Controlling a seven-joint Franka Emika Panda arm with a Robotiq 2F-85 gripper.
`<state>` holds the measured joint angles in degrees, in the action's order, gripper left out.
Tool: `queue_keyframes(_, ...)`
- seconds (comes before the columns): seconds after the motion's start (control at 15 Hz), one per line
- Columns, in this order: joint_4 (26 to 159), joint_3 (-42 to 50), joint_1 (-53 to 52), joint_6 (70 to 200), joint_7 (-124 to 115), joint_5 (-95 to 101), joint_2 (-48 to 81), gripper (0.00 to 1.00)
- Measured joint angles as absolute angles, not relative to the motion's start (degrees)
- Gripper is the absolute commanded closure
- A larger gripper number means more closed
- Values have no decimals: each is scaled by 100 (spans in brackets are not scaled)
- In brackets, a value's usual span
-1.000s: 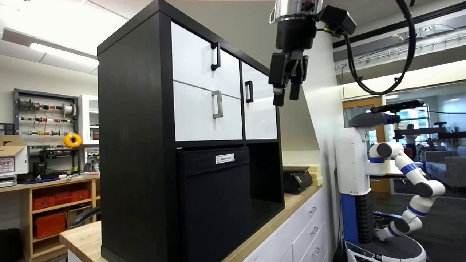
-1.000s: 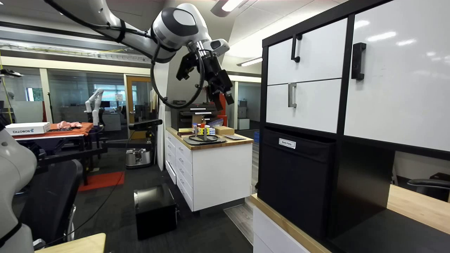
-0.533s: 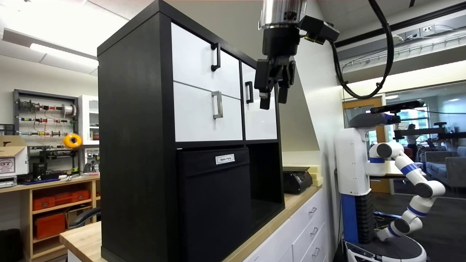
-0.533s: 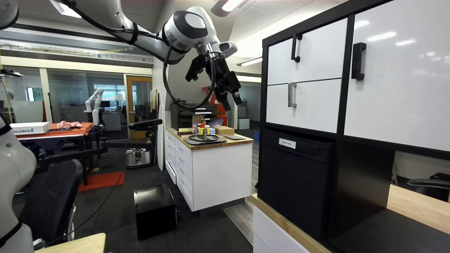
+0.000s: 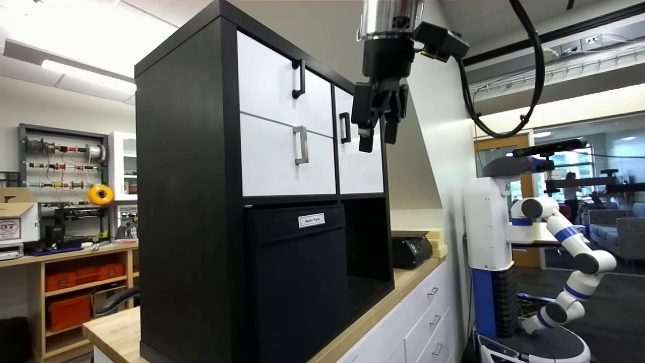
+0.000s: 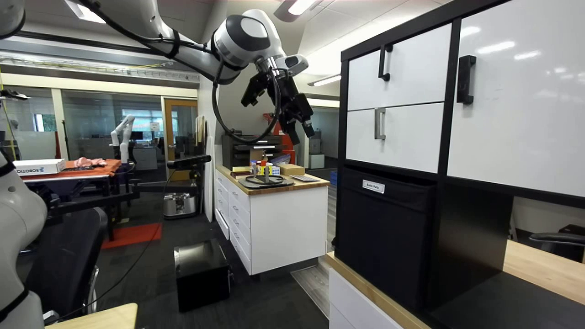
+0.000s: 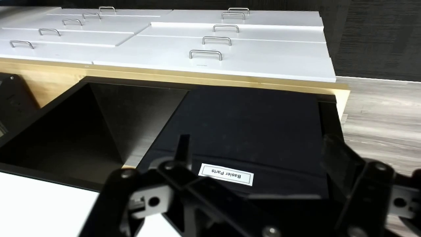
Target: Pull out the drawer above the storage basket
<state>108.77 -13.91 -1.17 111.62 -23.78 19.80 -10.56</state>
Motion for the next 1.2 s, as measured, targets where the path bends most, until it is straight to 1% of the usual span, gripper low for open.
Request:
queue_keyframes(0.67, 10712, -969, -96, 12460, -2368, 2206, -919, 0)
queue_keyframes(1.2, 10482, -607, -67, 13691, -2343, 2202, -519, 0)
